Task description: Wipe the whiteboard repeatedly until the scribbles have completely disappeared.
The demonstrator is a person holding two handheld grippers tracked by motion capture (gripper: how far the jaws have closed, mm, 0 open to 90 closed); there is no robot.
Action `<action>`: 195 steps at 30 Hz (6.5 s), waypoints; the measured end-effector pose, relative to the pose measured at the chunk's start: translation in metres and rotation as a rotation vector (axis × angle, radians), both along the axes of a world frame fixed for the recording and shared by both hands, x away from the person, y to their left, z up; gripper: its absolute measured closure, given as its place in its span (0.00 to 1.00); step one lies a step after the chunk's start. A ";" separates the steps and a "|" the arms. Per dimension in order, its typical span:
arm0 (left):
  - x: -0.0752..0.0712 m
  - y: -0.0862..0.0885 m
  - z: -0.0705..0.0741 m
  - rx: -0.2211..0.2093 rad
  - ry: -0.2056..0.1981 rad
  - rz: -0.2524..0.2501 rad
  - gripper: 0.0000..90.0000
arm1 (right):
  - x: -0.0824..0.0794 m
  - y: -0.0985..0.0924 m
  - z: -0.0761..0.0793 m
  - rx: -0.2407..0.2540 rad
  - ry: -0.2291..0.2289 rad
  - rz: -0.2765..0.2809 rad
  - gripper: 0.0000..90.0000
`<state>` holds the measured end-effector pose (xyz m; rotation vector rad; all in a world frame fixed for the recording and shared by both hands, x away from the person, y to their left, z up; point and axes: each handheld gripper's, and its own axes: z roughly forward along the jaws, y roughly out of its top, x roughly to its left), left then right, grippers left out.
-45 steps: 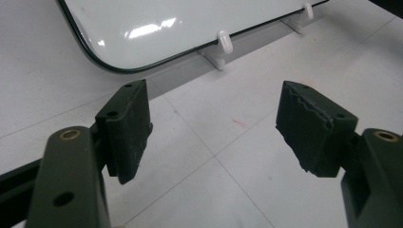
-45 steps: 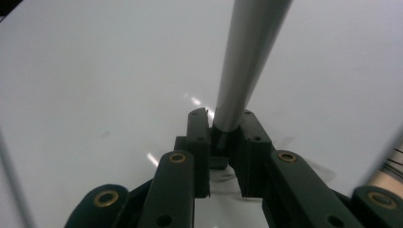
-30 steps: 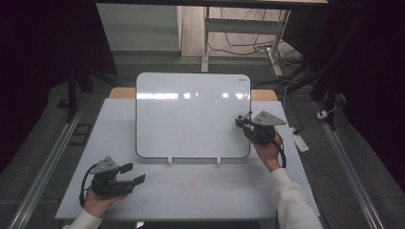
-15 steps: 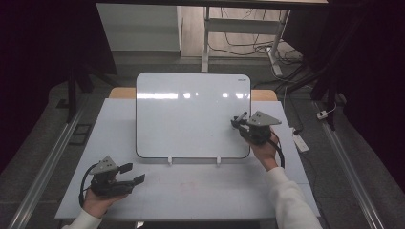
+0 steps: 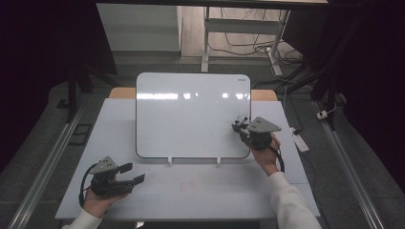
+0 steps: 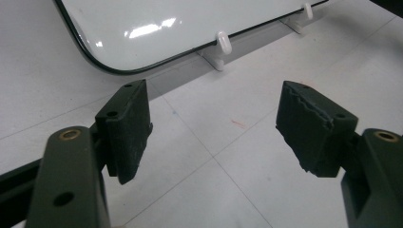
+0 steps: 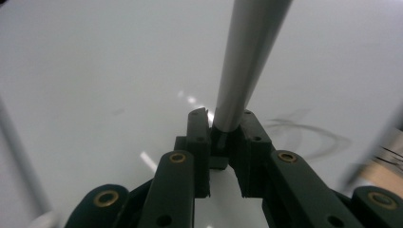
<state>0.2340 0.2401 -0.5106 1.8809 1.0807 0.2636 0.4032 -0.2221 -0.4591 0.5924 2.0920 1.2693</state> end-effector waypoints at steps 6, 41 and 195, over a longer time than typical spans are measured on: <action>0.000 0.000 0.000 -0.002 -0.001 0.001 0.31 | -0.002 0.001 -0.003 0.006 0.030 0.038 0.86; -0.001 0.001 0.001 0.000 -0.004 -0.001 0.31 | 0.009 -0.028 0.008 0.057 -0.004 -0.082 0.86; 0.007 -0.032 0.019 -0.028 -0.064 -0.044 0.31 | -0.095 -0.013 -0.010 0.114 0.233 0.091 0.86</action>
